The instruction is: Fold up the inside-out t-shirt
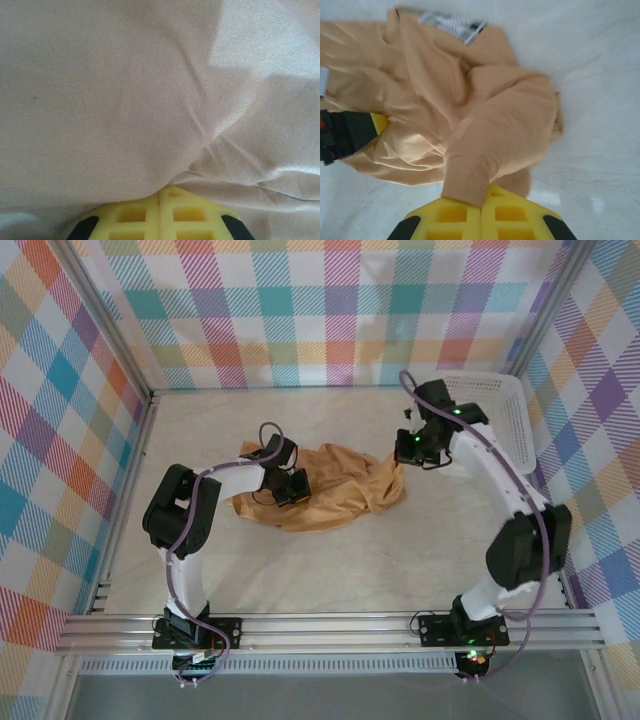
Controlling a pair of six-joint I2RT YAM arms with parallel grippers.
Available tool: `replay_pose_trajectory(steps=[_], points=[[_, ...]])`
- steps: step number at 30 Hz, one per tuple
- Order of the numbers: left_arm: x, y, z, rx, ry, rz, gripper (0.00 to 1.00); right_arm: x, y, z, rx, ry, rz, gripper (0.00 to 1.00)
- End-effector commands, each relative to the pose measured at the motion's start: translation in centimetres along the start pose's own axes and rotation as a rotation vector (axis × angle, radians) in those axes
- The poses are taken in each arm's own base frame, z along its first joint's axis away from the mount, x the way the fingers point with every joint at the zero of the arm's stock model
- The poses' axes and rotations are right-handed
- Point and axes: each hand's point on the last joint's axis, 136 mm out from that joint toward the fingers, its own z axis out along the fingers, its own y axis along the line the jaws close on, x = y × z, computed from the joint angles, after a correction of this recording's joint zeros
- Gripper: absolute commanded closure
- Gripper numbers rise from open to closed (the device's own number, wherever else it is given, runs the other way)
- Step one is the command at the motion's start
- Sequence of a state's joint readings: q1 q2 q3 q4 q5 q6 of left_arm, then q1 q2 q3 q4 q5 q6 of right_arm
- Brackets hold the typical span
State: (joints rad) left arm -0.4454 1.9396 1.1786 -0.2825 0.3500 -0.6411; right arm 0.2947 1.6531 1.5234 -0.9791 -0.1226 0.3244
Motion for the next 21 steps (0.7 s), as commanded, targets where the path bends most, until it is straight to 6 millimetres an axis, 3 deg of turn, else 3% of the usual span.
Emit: replay_pose_trajectory(steps=[1,2,3,6,9,12,17,21], points=[[3.0,5.0,1.0,-0.181,0.078,-0.045,1.00,0.3,0.5,5.1,-0.069,0.106,0.016,1.00],[3.1,4.8,0.9,-0.177,0.077,-0.040,1.00,-0.1,0.3,6.2,-0.063,0.116,0.019,1.00],[3.1,4.5,0.9,-0.173,0.076,-0.037,1.00,-0.6,-0.2,7.5,-0.038,0.124,0.025,0.93],[3.4,4.1,0.9,-0.172,0.079,-0.024,1.00,-2.2,-3.5,9.7,0.150,0.124,0.030,0.90],[3.6,4.1,0.7,-0.174,0.080,-0.021,1.00,-3.5,-6.9,10.0,0.333,0.097,0.014,0.89],[3.6,4.1,0.7,-0.174,0.078,-0.020,1.00,-3.7,-8.4,9.4,0.410,0.085,0.002,0.78],[3.5,3.6,0.9,-0.170,0.082,-0.016,1.00,-2.7,-7.3,6.1,0.388,0.052,0.008,0.69],[3.3,3.2,1.0,-0.168,0.084,-0.008,1.00,-0.9,-3.4,4.5,0.207,0.007,0.017,0.74]])
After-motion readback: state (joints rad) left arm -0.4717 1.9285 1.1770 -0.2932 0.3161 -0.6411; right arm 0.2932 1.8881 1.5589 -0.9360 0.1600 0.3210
